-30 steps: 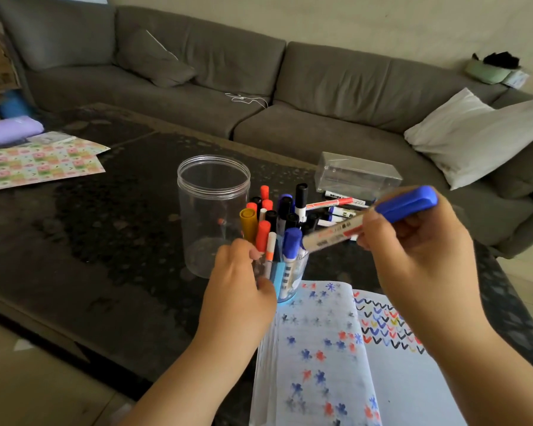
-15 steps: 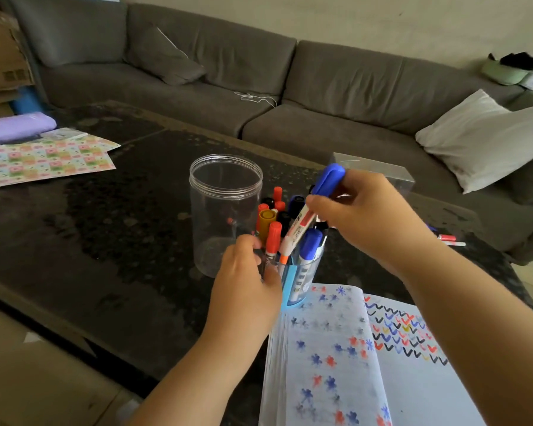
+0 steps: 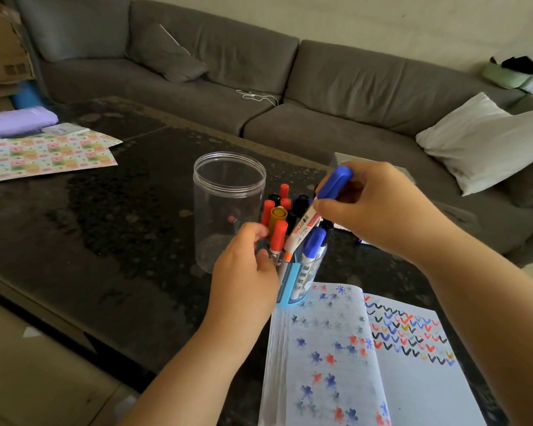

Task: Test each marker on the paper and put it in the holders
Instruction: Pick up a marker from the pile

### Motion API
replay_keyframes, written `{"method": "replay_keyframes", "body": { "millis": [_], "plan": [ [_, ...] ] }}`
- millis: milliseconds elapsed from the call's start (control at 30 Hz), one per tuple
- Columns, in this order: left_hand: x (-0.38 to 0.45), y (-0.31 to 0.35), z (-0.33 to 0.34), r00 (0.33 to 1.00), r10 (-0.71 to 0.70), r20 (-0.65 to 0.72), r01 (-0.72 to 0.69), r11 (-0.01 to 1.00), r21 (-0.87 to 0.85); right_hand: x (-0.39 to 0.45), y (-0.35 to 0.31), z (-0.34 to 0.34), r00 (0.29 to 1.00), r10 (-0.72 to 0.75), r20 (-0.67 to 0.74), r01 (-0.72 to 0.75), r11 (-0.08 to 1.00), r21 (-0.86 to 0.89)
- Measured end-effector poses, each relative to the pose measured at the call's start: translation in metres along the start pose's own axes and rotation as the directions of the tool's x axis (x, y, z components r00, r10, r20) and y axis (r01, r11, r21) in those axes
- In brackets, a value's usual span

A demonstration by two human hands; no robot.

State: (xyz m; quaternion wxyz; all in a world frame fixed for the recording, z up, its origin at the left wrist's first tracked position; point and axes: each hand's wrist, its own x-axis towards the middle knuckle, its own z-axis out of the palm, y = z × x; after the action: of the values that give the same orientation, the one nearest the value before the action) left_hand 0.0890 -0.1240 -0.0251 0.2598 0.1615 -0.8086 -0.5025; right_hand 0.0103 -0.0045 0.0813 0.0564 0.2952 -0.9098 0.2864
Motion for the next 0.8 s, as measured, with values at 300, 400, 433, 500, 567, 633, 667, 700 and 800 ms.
{"method": "replay_keyframes", "body": {
  "millis": [300, 400, 433, 500, 567, 633, 667, 700, 800],
  "plan": [
    [0.002, -0.005, -0.003, 0.997, -0.014, 0.069, 0.017, 0.999, -0.039, -0.014, -0.009, -0.010, 0.956, -0.018, -0.292, 0.103, 0.955, 0.277],
    [-0.001, -0.003, -0.001, 0.997, 0.036, 0.071, -0.040, 0.997, 0.058, -0.020, -0.012, -0.007, 0.957, -0.066, -0.282, 0.142, 0.956, 0.256],
    [-0.002, -0.002, 0.000, 0.996, 0.054, 0.066, -0.060, 0.994, 0.092, -0.020, -0.012, -0.006, 0.955, -0.067, -0.288, 0.141, 0.959, 0.247],
    [-0.002, -0.001, 0.001, 0.994, 0.096, 0.054, -0.103, 0.984, 0.148, -0.021, -0.010, -0.006, 0.951, -0.040, -0.305, 0.118, 0.963, 0.243],
    [0.000, -0.002, 0.002, 0.992, 0.116, 0.053, -0.125, 0.971, 0.206, -0.021, -0.008, -0.006, 0.951, -0.012, -0.308, 0.097, 0.960, 0.261],
    [0.003, -0.003, 0.005, 0.992, 0.093, 0.084, -0.110, 0.969, 0.220, -0.023, -0.006, -0.005, 0.956, -0.001, -0.294, 0.086, 0.957, 0.276],
    [0.005, -0.003, 0.006, 0.992, 0.076, 0.100, -0.096, 0.973, 0.210, -0.024, -0.006, -0.005, 0.959, 0.002, -0.284, 0.082, 0.956, 0.283],
    [0.007, -0.003, 0.008, 0.992, 0.063, 0.109, -0.083, 0.977, 0.196, -0.024, -0.004, -0.003, 0.962, 0.007, -0.274, 0.076, 0.954, 0.290],
    [0.012, 0.001, 0.011, 0.994, 0.067, 0.084, -0.082, 0.978, 0.193, -0.025, 0.001, -0.002, 0.958, 0.037, -0.285, 0.052, 0.952, 0.300]
  ]
}}
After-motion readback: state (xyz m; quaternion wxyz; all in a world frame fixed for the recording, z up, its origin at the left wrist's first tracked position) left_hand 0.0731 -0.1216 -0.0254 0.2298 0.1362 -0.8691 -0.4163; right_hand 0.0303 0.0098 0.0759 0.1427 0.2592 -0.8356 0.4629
